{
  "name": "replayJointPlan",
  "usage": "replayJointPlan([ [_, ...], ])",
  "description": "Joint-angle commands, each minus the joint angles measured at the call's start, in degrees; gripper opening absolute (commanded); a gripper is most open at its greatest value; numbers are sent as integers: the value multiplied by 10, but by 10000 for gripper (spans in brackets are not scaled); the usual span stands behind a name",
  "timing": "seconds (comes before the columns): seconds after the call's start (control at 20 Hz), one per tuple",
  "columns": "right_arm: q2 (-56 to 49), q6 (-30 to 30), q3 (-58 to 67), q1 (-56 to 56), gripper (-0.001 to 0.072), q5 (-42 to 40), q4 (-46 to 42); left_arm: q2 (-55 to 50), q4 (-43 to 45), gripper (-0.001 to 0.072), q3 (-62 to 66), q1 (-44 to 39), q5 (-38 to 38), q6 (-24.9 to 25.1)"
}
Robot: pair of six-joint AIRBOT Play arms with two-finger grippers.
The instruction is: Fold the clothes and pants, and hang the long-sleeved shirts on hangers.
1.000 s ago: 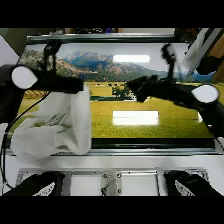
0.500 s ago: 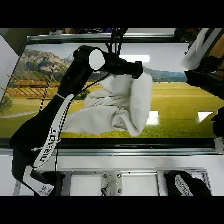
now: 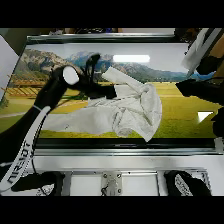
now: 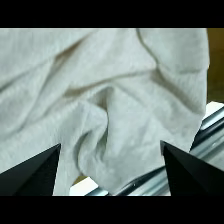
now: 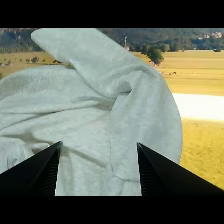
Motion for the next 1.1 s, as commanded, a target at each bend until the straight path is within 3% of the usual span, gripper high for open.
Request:
replayJointPlan([
  [0.0, 0, 2, 0, 39, 509, 19, -55, 69, 22, 710, -176, -67, 68, 6],
  [0.25, 7, 34, 0, 84, 509, 19, -124, 54, 63, 710, -250, -187, 154, -5],
  [0.4, 22, 34, 0, 87, 509, 21, -133, 7, 164, 710, -226, -216, 179, -93],
  [0.55, 45, 34, -2, 89, 491, 47, -155, -49, 180, 708, -173, -216, 169, -115],
  [0.6, 51, 36, -6, 95, 491, 66, -163, -66, 181, 559, -156, -215, 161, -115],
  [0.7, 68, 65, -28, 127, 491, 90, -199, -86, 180, 71, -128, -207, 137, -115],
  [0.75, 78, 82, -49, 155, 490, 91, -228, -88, 179, 12, -117, -199, 126, -115],
  [0.9, 100, 172, -131, 260, 490, 66, -313, -70, 179, 13, -106, -181, 119, -115],
  [1.05, 103, 322, -219, 385, 490, 0, -402, -49, 179, 12, -106, -167, 115, -115],
])
